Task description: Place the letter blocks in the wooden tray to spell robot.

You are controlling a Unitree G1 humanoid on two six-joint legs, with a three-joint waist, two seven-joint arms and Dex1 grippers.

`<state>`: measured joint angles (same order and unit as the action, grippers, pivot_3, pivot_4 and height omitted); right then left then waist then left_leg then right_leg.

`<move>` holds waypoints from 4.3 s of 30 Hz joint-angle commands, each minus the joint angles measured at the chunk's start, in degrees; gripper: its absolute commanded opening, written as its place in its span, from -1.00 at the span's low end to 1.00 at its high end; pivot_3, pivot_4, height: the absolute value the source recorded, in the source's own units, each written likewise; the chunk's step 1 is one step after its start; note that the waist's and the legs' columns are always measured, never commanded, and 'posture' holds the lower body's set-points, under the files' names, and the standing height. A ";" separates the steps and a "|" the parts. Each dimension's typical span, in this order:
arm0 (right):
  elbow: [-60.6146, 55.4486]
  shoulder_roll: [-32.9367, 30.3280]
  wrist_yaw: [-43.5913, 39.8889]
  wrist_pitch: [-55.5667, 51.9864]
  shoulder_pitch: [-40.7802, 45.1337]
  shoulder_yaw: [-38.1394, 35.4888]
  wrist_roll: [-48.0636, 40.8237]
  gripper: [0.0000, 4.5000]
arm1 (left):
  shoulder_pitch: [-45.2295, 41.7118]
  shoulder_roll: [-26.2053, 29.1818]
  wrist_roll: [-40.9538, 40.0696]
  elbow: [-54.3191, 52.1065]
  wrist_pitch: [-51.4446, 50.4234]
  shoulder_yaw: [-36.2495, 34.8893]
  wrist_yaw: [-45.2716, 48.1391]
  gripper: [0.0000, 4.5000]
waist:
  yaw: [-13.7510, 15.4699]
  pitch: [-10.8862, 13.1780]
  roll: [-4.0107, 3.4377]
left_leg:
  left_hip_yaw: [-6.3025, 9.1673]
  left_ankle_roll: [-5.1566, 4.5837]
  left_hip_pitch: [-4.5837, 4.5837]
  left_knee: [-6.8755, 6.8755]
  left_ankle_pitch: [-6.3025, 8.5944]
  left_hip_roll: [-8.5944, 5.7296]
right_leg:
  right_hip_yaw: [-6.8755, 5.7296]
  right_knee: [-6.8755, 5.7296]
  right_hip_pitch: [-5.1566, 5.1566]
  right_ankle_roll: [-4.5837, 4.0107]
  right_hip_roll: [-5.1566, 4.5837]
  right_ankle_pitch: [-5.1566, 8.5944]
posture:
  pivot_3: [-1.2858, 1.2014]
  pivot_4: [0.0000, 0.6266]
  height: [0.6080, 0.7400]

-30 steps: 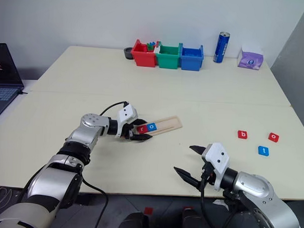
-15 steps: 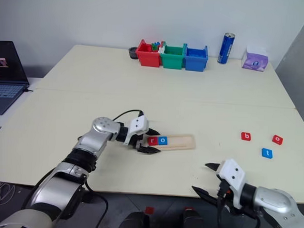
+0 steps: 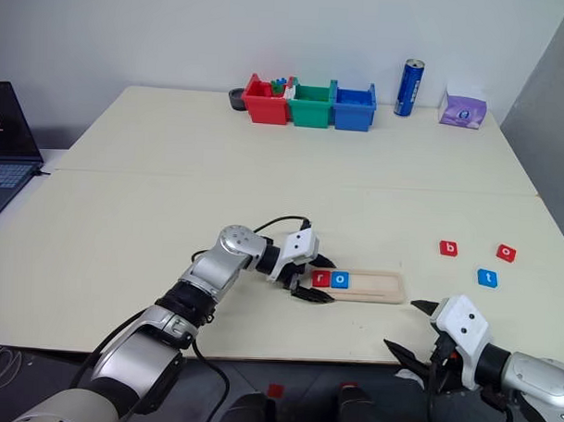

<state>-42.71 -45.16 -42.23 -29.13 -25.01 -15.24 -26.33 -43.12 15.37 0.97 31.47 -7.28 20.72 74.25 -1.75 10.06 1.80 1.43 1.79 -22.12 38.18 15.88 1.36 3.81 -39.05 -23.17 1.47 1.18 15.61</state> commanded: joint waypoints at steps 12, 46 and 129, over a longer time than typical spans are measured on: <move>-1.14 0.56 -0.07 -0.14 1.26 -0.87 -0.45 1.00 | -0.43 0.41 -2.33 -2.34 2.37 -0.65 1.16 0.98 | 0.04 0.00 0.00 | -0.01 0.00 0.00 0.00 0.00 0.00 | 0.01 0.00 0.00 0.00 0.00 0.00 | 0.03 -0.52 1.00; 44.22 19.22 32.32 -0.03 39.05 1.26 15.00 1.00 | 10.27 19.62 -23.45 -31.80 -14.89 -14.80 3.94 0.98 | -0.06 -0.04 -0.20 | -0.14 0.00 0.04 -0.09 0.00 0.17 | 0.14 0.00 -0.08 -0.34 -0.10 -0.18 | 0.03 -0.52 1.00; 45.67 -11.86 -23.63 6.70 38.06 19.20 15.66 0.61 | 20.51 22.96 -22.18 -34.66 -3.72 -12.38 3.21 1.00 | -0.06 0.05 -0.18 | -0.14 -0.02 0.09 -0.10 0.00 0.25 | 0.13 0.06 -0.05 -0.11 -0.12 -0.01 | 0.03 -0.52 1.00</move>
<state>2.55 -56.45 -65.29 -22.63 12.66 3.82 -11.43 -21.60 38.19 -21.03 -0.64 -10.94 8.61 77.97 -1.81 10.10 1.62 1.29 1.77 -22.03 38.08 15.89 1.60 3.94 -39.00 -23.22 1.37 1.05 15.60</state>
